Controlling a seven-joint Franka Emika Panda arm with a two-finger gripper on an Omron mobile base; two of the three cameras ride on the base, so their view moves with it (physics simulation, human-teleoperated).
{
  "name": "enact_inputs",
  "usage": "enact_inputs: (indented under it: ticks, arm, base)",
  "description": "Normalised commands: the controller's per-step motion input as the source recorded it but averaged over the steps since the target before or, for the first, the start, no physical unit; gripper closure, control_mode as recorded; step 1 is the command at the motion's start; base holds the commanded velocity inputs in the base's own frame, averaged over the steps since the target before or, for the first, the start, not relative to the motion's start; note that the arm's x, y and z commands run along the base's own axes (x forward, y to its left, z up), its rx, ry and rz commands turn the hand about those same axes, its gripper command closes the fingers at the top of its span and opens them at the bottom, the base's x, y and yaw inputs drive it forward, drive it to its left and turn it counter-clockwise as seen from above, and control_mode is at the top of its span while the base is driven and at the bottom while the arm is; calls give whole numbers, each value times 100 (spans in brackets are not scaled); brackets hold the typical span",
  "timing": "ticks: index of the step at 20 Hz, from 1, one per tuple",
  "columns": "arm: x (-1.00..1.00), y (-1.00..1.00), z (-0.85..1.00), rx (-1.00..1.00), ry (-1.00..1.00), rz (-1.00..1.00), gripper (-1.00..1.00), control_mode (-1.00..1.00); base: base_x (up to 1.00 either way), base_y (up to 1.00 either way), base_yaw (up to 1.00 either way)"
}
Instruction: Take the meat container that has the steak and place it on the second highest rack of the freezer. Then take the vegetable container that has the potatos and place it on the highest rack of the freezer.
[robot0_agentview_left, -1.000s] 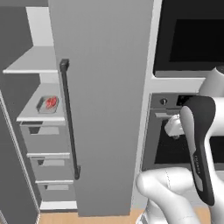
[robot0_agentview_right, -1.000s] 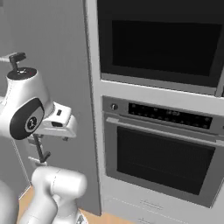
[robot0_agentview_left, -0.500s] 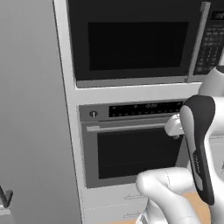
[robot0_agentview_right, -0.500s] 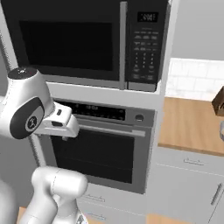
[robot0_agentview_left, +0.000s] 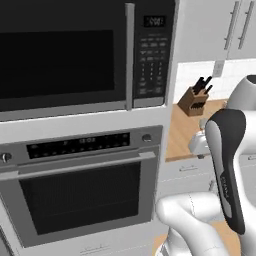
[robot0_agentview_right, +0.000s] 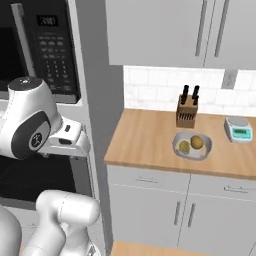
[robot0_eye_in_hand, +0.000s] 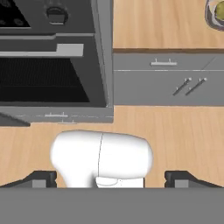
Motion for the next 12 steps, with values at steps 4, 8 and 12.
enact_inputs:
  ticks: [4, 8, 12]
  arm:
    - [0, 0, 0, 0, 0, 0, -100, 100]
    - [0, 0, 0, 0, 0, 0, -100, 100]
    - [0, 0, 0, 0, 0, 0, -100, 100]
  base:
    - [32, -100, -15]
    - [37, -95, -3]
    - [48, -78, 0]
